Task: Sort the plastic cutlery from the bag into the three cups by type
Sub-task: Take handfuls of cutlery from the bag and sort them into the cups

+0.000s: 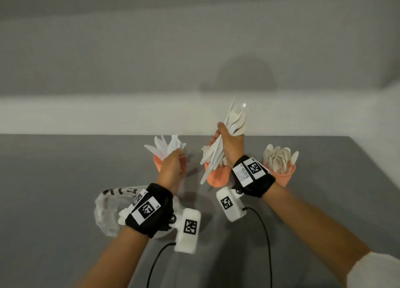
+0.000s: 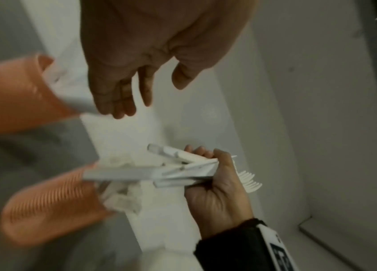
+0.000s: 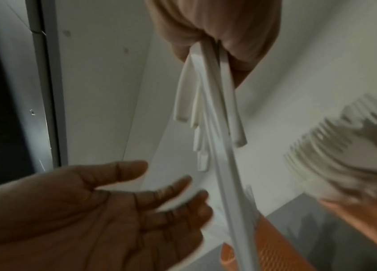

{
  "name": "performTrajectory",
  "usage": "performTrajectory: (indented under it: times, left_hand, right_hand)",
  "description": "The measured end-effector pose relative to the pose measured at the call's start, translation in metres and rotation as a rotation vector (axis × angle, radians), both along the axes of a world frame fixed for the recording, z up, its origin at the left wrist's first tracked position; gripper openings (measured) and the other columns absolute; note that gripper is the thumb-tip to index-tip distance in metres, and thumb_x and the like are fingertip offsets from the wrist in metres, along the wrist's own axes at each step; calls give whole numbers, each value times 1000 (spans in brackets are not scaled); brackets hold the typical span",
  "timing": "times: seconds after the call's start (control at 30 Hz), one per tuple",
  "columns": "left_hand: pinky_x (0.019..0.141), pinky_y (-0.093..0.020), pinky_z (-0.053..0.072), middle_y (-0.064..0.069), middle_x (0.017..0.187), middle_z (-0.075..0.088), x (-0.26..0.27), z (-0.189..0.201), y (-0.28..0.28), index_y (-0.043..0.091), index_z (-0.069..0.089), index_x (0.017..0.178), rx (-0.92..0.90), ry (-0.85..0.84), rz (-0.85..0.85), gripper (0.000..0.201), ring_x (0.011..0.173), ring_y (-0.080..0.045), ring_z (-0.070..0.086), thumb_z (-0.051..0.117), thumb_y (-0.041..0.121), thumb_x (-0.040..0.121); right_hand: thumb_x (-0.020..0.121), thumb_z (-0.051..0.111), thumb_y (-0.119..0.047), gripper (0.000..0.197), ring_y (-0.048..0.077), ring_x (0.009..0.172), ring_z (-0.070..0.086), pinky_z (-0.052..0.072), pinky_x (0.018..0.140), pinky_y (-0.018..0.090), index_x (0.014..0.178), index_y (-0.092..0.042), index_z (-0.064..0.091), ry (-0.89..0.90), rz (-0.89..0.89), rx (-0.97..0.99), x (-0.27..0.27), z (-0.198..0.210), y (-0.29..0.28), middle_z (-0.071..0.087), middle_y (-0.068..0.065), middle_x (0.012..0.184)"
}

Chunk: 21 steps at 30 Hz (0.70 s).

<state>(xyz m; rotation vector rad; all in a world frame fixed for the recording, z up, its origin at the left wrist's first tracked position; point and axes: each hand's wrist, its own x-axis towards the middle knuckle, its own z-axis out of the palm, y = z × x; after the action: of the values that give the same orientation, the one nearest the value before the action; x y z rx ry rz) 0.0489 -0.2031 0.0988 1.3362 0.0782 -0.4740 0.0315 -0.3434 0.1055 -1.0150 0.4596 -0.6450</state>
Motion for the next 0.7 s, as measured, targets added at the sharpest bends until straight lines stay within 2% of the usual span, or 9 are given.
performTrajectory:
  times: [0.03, 0.1, 0.2, 0.27, 0.33, 0.47, 0.53, 0.6, 0.7]
  left_hand:
    - [47, -22, 44, -3, 68, 45, -2, -3, -7, 15, 48, 73, -30, 87, -25, 26, 60, -15, 43, 40, 25, 96]
    - [57, -27, 41, -7, 73, 47, -3, -9, -19, 12, 49, 79, -35, 247, -123, 35, 64, -18, 45, 37, 39, 96]
    - [72, -36, 47, -20, 100, 55, -1, -21, -35, -4, 50, 109, -129, 458, -251, 59, 85, -29, 53, 32, 51, 95]
    - [71, -38, 54, -22, 111, 53, -2, -23, -47, -6, 46, 120, -230, 540, -283, 65, 94, -31, 54, 32, 52, 94]
    - [63, -37, 58, -22, 107, 56, -4, -22, -57, -3, 52, 115, -347, 571, -289, 59, 89, -30, 57, 34, 49, 95]
    - [74, -34, 56, -15, 88, 69, -8, -13, -72, 5, 59, 104, -506, 535, -351, 54, 88, -24, 60, 24, 45, 99]
    - [73, -33, 57, -16, 87, 67, -10, -14, -76, 0, 58, 103, -463, 543, -371, 56, 88, -24, 60, 25, 45, 99]
    - [83, -35, 52, -17, 89, 62, -12, -18, -78, -5, 57, 97, -387, 526, -400, 53, 86, -25, 59, 29, 41, 98]
    - [82, -35, 49, -13, 82, 56, -13, -22, -77, -1, 55, 88, -325, 409, -454, 29, 74, -23, 57, 34, 18, 91]
  right_hand:
    - [90, 57, -10, 33, 15, 35, 51, 46, 46, 28, 58, -12, 48, -3, -21, -26, -1, 2, -6, 51, -3, 38]
    - [90, 56, -10, 33, 14, 35, 51, 46, 47, 28, 58, -12, 48, -18, -45, -55, -4, 6, -14, 51, -4, 38]
    - [90, 57, -10, 31, 13, 35, 52, 47, 44, 25, 60, -11, 49, -15, -58, -123, -6, 8, -18, 52, -3, 39]
    - [90, 57, -10, 30, 12, 35, 52, 47, 44, 22, 60, -9, 51, 10, -72, -203, -6, 7, -19, 54, -2, 39]
    - [87, 59, -5, 24, 10, 35, 52, 47, 43, 21, 65, -8, 53, 9, -94, -226, -7, 4, -21, 54, -3, 40]
    - [82, 62, 3, 20, 7, 38, 52, 48, 45, 19, 67, -9, 57, 34, -119, -239, -8, -12, -17, 56, -6, 42]
    - [80, 63, 4, 19, 4, 39, 54, 48, 44, 17, 69, -11, 58, 68, -140, -233, -10, -21, -14, 58, -8, 45]
    - [80, 64, 4, 16, -1, 47, 58, 49, 49, 14, 78, -11, 58, 82, -176, -251, -12, -24, -14, 61, -6, 59]
    - [81, 64, 2, 17, -8, 54, 59, 48, 56, 8, 90, -10, 56, 57, -209, -292, -15, -24, -19, 60, -4, 72]
